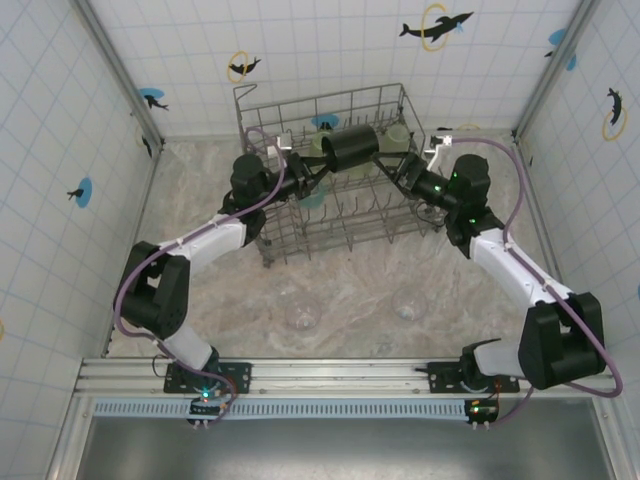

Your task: Load the cups into the dish rack

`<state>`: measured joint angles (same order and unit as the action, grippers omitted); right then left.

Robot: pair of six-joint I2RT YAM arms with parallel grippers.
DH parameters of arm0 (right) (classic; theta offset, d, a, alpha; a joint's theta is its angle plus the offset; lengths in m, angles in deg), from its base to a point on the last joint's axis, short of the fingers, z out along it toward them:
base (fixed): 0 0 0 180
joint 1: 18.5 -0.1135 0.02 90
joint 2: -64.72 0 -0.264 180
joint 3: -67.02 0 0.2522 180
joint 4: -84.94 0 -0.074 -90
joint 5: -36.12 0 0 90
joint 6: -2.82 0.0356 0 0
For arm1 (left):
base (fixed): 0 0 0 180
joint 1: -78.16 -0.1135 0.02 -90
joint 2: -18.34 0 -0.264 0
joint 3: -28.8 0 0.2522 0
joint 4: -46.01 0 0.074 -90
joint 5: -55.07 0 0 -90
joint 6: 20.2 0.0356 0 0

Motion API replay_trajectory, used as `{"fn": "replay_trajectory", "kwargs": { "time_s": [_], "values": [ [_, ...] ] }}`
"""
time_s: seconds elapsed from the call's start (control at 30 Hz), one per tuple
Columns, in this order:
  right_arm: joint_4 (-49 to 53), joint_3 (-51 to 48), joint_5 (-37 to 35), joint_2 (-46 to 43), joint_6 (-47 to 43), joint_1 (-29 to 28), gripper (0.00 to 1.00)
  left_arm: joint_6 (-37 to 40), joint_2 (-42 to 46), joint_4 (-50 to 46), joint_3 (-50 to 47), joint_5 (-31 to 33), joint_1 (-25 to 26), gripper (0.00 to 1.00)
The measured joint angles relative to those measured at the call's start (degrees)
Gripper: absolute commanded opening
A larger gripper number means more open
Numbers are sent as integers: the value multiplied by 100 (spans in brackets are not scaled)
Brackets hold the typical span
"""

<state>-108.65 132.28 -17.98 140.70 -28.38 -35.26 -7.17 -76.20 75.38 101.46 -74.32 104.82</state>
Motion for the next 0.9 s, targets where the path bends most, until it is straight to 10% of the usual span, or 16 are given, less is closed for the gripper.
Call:
{"fn": "replay_trajectory", "kwargs": {
  "time_s": [0.9],
  "values": [
    [-796,468,-317,992,1869,-302,98,369,-238,-389,245,-343,39,0]
  ]
}}
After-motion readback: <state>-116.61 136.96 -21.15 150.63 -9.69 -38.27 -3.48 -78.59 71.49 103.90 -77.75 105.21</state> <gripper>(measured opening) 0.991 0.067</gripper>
